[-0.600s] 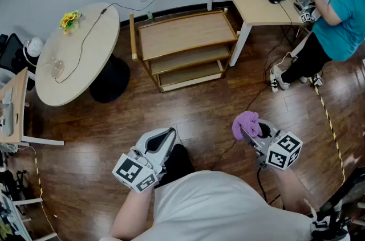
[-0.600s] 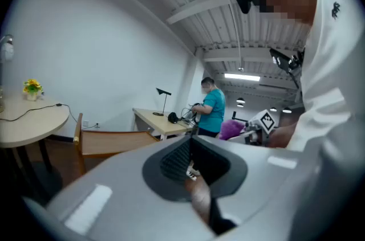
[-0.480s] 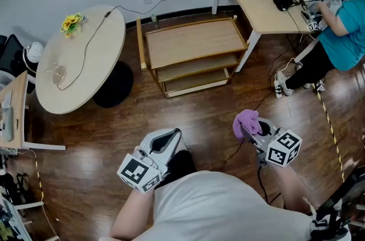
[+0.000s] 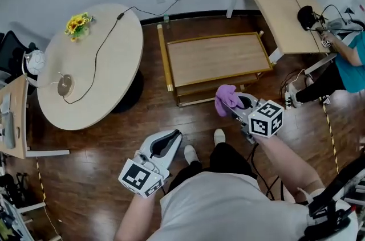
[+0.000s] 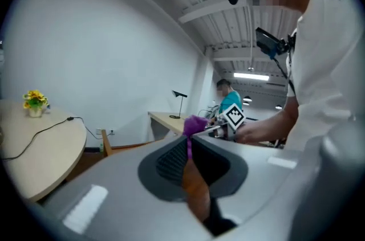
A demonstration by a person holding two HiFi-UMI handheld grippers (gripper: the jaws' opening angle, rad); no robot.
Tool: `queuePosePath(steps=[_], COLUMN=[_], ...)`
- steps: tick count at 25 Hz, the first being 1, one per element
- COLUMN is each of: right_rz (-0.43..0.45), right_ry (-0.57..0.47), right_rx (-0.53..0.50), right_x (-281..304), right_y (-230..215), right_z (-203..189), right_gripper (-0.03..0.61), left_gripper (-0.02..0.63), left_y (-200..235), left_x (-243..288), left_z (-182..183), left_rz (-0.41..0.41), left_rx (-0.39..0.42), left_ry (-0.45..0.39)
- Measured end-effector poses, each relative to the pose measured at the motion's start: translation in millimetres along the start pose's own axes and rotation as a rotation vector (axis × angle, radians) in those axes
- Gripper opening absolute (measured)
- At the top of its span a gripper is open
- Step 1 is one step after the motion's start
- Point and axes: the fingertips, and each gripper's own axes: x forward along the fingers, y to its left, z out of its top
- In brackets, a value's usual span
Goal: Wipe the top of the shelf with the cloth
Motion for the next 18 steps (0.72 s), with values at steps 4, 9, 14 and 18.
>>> queuePosePath(steps=[4,9,14,18], right_rz=[0.053,0.106,0.148,0.146], right_ry=[0.042,0.108,0.207,0.275], right_rx=[-0.004,-0.002,0.037,0.049], right_x=[91.5,196.7,302.5,371.4], right_y=[-15.0,-58.7,-104.8,-143.1], right_z=[28.6,38.9,28.8,16.1], right_gripper=[0.081,0.081,0.081,0.080], left_gripper=[0.021,0.023,0.023,0.023], left_y=[49.0,94.7,130.5,158.5], left_x=[-4.0,23.9,65.9,105.8], left_z=[12.7,19.1,33.2,42.8], left_rz=[0.061,0.119,0.150,0.161], left_rx=[-0.040,-0.066,-0.097,-0.115], left_ry=[-0.001,0.012,0.048,0.076])
